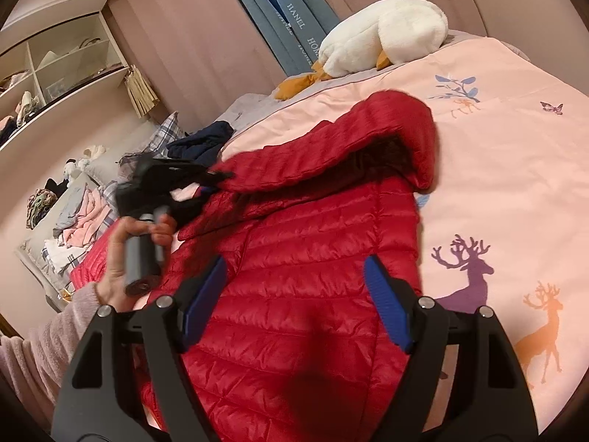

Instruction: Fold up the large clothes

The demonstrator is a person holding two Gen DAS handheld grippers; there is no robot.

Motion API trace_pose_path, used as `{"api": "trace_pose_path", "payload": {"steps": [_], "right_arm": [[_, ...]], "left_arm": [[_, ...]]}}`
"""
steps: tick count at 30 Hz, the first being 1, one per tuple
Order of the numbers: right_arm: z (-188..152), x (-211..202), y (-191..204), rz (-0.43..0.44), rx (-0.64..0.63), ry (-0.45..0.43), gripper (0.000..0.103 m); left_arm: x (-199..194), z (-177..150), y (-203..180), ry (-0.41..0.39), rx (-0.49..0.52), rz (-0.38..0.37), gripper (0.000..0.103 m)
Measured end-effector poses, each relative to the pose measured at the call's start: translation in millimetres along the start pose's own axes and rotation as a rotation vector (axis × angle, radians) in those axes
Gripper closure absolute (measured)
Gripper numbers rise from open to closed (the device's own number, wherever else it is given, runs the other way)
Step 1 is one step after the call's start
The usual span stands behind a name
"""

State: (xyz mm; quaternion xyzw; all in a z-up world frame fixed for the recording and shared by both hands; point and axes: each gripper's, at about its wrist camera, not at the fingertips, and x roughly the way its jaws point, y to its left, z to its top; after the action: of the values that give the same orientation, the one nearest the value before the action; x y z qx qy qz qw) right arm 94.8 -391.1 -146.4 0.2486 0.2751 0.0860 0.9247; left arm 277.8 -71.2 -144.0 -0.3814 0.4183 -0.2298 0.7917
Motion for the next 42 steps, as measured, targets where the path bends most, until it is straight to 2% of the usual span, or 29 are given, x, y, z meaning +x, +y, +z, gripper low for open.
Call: {"api": "trace_pose_path", "payload": {"steps": [6, 7, 9, 14, 16, 18, 19, 21, 22, 25, 30, 32, 35, 37, 39, 42], "right_arm": [[-3.4, 2.2, 2.3, -0.006, -0.003, 0.017, 0.025], [-4.4, 3.3, 3.2, -0.005, -0.005, 0.022, 0.025], [-4.8, 4.7, 6.1, -0.006, -0.010, 0.028, 0.025], [-1.4, 7.1, 10.3, -0.013, -0.020, 0.034, 0.025], [3.3, 5.6, 11.4, -0.022, -0.035, 0.032, 0.025], [7.6, 4.1, 11.3, -0.037, -0.048, 0.031, 0.024], [11.8, 3.4, 10.5, -0.048, -0.058, 0.032, 0.024], [17.5, 4.4, 8.9, -0.071, -0.075, 0.040, 0.024], [19.7, 5.5, 8.7, -0.084, -0.081, 0.045, 0.024], [32.5, 14.6, 5.4, -0.136, -0.106, 0.060, 0.024], [70.9, 49.4, 4.5, -0.199, -0.149, 0.047, 0.026], [90.0, 72.5, 4.8, -0.242, -0.169, 0.032, 0.047], [119.2, 115.4, -1.3, -0.319, -0.175, 0.045, 0.054], [134.1, 139.4, -8.3, -0.350, -0.164, 0.052, 0.054], [146.0, 165.3, -16.0, -0.388, -0.160, 0.062, 0.054], [148.8, 200.6, -33.2, -0.437, -0.142, 0.115, 0.054]], "left_arm": [[-74.3, 26.3, 7.8, -0.160, 0.029, 0.016, 0.096], [-81.4, 30.5, 13.1, -0.169, 0.034, 0.044, 0.096], [-85.8, 35.2, 23.3, -0.165, 0.037, 0.101, 0.096], [-78.2, 32.2, 54.6, -0.080, 0.035, 0.220, 0.094], [-75.2, 31.0, 63.6, -0.058, 0.022, 0.258, 0.082], [-81.6, 27.0, 73.5, -0.046, 0.022, 0.279, 0.076], [-82.7, 27.6, 75.6, -0.044, 0.026, 0.291, 0.066], [-91.2, 28.3, 79.6, -0.061, 0.026, 0.317, 0.051], [-95.9, 28.4, 79.7, -0.076, 0.032, 0.321, 0.049], [-108.0, 31.7, 65.6, -0.120, 0.112, 0.346, 0.049], [-84.4, 23.7, 15.0, -0.088, 0.406, 0.416, 0.049], [-66.3, 17.3, -1.6, -0.057, 0.505, 0.416, 0.049], [-41.4, 14.4, -10.1, -0.022, 0.570, 0.440, 0.049], [-27.7, 13.8, -10.1, 0.003, 0.598, 0.458, 0.049], [-12.1, 12.1, -4.9, 0.040, 0.625, 0.513, 0.049], [2.9, 11.9, 11.1, 0.096, 0.625, 0.540, 0.049]]}}
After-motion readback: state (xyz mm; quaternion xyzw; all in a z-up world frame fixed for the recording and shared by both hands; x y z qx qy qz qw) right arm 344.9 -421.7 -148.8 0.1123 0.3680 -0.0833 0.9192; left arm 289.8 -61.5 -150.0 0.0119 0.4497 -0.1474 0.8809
